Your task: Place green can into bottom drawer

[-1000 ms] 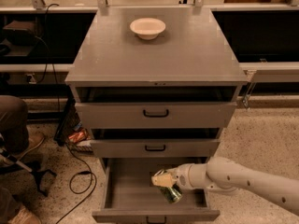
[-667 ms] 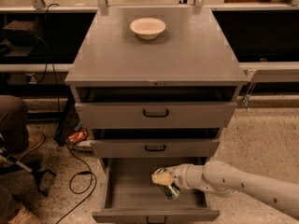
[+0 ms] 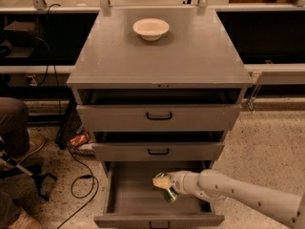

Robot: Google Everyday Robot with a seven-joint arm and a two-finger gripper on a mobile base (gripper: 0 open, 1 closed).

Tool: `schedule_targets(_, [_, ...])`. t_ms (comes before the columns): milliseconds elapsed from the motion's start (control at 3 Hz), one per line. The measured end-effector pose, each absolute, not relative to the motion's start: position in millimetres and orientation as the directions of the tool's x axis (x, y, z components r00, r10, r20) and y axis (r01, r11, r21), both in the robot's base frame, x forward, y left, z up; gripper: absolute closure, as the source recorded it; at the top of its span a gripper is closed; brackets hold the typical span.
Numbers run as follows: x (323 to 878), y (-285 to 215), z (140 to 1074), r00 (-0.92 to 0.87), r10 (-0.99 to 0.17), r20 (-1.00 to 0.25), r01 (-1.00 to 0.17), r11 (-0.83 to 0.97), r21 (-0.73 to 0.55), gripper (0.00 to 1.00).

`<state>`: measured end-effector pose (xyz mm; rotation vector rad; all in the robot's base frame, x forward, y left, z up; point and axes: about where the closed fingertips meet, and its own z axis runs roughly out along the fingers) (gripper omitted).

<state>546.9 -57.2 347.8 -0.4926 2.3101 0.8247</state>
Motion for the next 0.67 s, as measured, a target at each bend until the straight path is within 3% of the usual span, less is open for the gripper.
schedule_targets(667, [563, -37, 255, -0.786, -0.103, -0.61, -0.474, 0.734, 0.486, 1.0])
